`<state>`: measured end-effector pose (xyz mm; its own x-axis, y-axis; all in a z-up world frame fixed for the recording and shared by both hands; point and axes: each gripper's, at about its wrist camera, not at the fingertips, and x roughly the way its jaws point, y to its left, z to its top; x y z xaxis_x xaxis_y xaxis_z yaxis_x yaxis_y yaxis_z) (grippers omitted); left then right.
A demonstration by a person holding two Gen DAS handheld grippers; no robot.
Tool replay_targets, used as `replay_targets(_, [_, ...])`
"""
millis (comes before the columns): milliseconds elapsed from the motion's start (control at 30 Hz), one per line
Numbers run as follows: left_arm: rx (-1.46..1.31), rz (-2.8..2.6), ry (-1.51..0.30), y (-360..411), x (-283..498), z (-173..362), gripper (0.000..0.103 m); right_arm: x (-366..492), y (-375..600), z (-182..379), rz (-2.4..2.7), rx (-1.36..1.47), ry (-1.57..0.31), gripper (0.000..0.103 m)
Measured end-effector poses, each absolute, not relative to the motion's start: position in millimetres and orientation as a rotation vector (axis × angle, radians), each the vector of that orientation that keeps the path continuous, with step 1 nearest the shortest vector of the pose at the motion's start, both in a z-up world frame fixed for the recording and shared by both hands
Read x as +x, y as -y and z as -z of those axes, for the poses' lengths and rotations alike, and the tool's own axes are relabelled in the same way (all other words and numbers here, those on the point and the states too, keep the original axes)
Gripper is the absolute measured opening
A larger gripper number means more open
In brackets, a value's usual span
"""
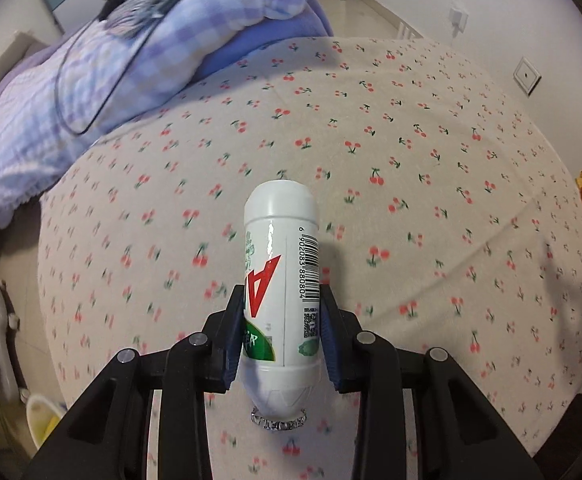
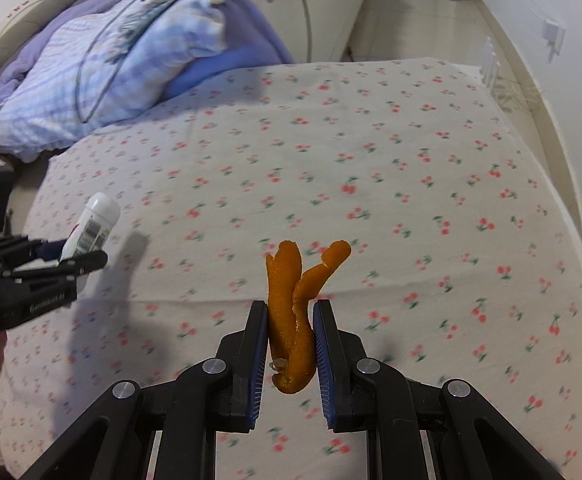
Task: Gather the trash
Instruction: 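Carry bottle and peel over the wastebasket and open the left tool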
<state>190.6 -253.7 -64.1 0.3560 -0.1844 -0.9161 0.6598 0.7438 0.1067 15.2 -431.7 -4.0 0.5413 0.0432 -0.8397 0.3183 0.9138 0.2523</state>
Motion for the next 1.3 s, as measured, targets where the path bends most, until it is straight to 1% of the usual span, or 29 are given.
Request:
replay_targets(333, [0.362, 0.521, -1.073, 177, 140, 34, 0.036, 8, 385, -5, 0.067, 0.434, -0.979, 0.020])
replay_targets(533, [0.276, 0.491, -1.064, 131, 124, 30, 0.036, 9, 354, -9, 0.021, 0.402, -0.977, 0.020])
replay_targets(1033, [0.124, 0.375, -1.066, 29, 127, 25, 0.036, 50, 265, -19, -0.115, 0.298, -0.978, 0.020])
replay_targets(1300, [0.035, 0.268, -1.076, -39, 138, 27, 0.036, 74, 212, -12, -0.188, 0.248, -0.998, 0.020])
